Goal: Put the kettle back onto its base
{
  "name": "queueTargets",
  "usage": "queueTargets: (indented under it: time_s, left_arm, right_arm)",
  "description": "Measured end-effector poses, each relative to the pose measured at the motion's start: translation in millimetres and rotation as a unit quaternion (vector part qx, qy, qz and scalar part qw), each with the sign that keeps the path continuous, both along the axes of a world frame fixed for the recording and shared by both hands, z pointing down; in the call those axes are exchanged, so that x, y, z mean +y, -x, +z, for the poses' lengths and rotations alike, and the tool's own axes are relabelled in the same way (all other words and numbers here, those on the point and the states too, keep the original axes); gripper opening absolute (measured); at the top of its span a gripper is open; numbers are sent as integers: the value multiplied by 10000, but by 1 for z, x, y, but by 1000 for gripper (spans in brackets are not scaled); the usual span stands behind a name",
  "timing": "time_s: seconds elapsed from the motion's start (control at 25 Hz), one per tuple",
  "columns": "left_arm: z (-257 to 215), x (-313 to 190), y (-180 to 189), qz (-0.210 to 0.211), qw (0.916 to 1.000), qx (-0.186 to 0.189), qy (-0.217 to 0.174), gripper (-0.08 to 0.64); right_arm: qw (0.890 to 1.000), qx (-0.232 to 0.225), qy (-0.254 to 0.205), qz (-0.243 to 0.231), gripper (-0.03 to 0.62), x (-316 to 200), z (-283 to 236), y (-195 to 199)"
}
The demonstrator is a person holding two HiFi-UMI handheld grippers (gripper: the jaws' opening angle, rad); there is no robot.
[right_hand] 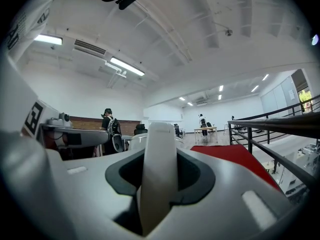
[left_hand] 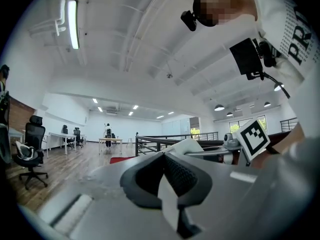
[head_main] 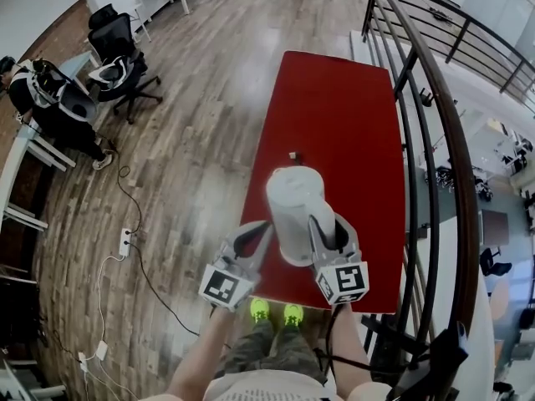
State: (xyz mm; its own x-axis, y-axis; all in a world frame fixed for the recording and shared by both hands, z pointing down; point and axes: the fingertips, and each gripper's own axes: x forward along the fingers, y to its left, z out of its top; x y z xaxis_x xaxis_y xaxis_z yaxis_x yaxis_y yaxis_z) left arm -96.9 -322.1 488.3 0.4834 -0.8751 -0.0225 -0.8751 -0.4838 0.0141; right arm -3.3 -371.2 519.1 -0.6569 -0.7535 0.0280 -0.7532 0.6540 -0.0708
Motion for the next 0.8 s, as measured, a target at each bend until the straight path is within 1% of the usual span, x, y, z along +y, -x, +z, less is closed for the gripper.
queueTargets:
  time_s: [0.28,0.44,0.56,0.72,0.8]
  left_arm:
    - [12,-3,1,17,9999,60,98,-8]
    - [16,-5,2,-14,9997,100,204,-8]
    - [17,-7,3,-38,9997,129,209,-8]
    - [16,-2,1,-31,9996,172,210,-8]
    - [14,-1,1,-35,9996,187,199,-8]
  right_arm:
    - [10000,-25,11,-8,132,-7,14,6]
    - [10000,-82,-23,-30,132,-9,21,5]
    - [9999,-121,-20,-46,132,-5,23,3]
    - [9998,127,-100,-142,133,19,29,1]
    - [9994,278,-34,-181,133,29,36,0]
